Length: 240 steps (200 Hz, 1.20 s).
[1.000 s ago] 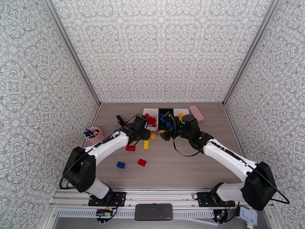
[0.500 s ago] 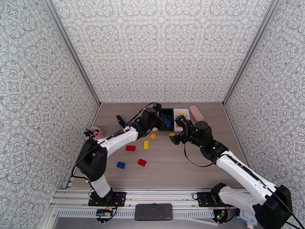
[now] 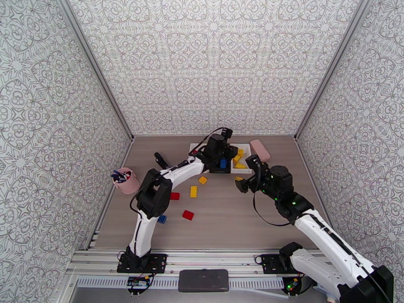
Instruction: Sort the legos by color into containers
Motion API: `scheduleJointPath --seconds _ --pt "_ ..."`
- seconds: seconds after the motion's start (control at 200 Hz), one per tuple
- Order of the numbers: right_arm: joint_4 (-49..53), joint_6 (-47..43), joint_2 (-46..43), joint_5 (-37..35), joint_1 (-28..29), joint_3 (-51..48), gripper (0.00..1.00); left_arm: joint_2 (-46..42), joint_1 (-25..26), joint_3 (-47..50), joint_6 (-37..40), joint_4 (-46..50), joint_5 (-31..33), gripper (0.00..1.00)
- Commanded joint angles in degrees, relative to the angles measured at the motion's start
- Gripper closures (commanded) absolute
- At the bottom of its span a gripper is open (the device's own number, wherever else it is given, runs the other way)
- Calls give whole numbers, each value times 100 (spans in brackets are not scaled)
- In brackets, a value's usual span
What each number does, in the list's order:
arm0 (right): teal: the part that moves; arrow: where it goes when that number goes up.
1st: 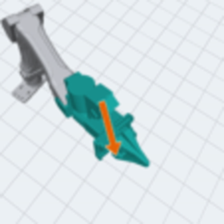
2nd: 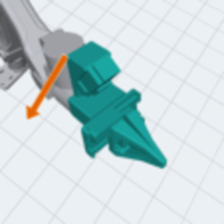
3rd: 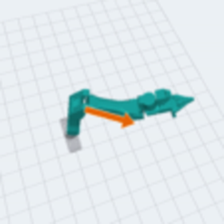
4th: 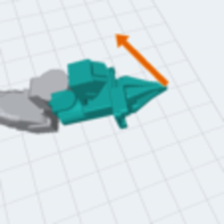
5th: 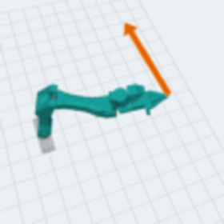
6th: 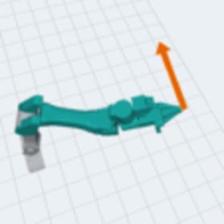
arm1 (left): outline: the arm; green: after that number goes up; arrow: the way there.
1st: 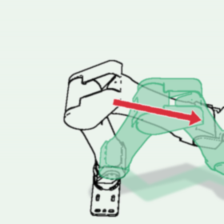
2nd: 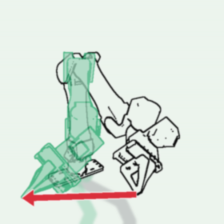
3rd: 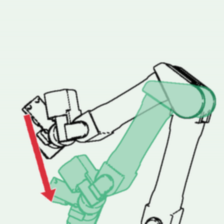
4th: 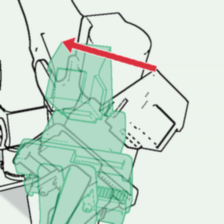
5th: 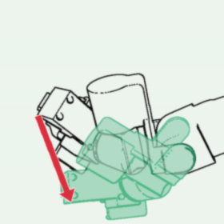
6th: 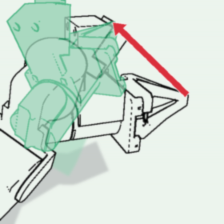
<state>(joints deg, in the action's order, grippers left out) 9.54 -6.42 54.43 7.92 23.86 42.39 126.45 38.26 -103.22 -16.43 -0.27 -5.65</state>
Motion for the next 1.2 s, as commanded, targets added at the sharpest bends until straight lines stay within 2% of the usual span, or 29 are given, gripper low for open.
scheduleJointPath --seconds 0.0,0.275,0.46,0.55,0.75,0.895,0.98,1.195 --pt "-4 179 -23 9 -84 -101 1 460 29 -567 51 19 -182 69" --pt "83 393 144 -151 -201 -8 1 1048 32 -1275 83 197 -178 67" --pt "83 360 199 -142 -198 116 0 878 50 -1285 157 305 -141 40" --pt "48 360 282 -82 -197 187 0 636 50 -1145 218 370 -88 32" --pt "-124 320 521 225 -198 327 1 -462 27 59 246 315 224 15" --pt "-264 202 814 806 -193 448 0 -1463 21 1312 121 230 687 4" --pt "-385 187 976 1080 -146 513 2 -1984 30 1852 -98 501 1129 1" --pt "-238 -138 1379 1077 233 857 2 -3113 58 2996 -951 1589 2009 0"
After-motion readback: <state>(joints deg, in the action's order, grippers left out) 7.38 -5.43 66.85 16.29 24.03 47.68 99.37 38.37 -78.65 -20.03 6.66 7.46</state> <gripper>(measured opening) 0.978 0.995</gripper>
